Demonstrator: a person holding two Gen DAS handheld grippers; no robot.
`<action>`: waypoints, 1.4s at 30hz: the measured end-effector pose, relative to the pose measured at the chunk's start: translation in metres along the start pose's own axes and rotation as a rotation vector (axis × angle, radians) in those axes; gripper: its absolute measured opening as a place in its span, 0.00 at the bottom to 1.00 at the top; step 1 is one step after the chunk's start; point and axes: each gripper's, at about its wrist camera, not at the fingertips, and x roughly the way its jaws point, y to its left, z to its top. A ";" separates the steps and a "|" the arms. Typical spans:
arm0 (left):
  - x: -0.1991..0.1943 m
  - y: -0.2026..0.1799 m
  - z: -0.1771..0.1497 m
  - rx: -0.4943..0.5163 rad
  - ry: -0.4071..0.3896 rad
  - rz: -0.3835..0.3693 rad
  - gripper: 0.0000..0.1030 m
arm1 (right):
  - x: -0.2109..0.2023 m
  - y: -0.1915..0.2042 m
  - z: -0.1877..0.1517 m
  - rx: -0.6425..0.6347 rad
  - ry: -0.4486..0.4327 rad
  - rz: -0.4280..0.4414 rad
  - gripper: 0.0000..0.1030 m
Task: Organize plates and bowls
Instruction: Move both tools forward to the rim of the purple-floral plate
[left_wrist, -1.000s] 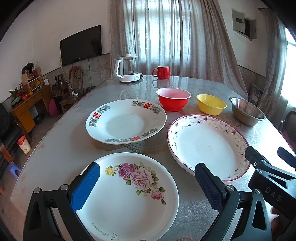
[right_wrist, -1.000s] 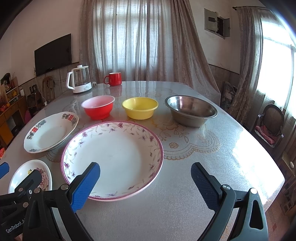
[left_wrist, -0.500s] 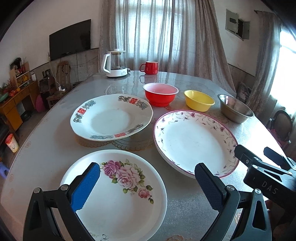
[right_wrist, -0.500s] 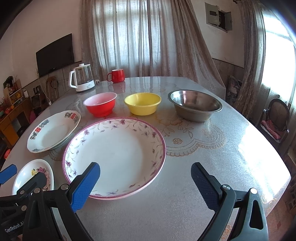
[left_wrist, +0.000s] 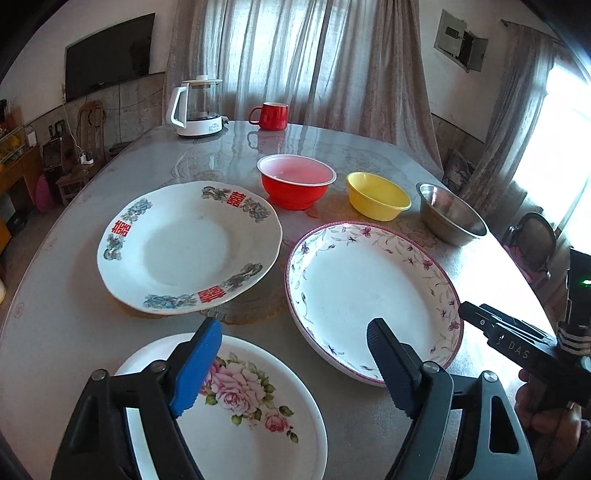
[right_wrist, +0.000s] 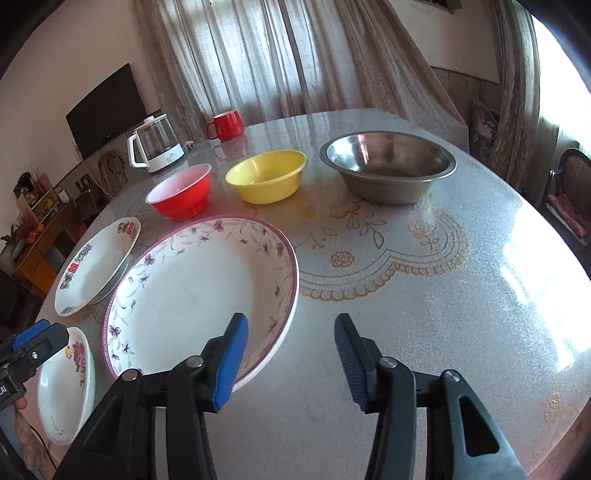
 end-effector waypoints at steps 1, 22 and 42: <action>0.003 0.002 0.003 -0.002 0.012 -0.017 0.73 | 0.003 -0.002 0.001 0.002 0.009 -0.002 0.47; 0.068 -0.003 0.027 0.024 0.193 -0.086 0.40 | 0.042 -0.004 0.029 -0.052 0.074 0.039 0.47; 0.065 -0.013 0.015 0.107 0.157 -0.051 0.41 | 0.052 0.000 0.024 -0.138 0.151 0.139 0.26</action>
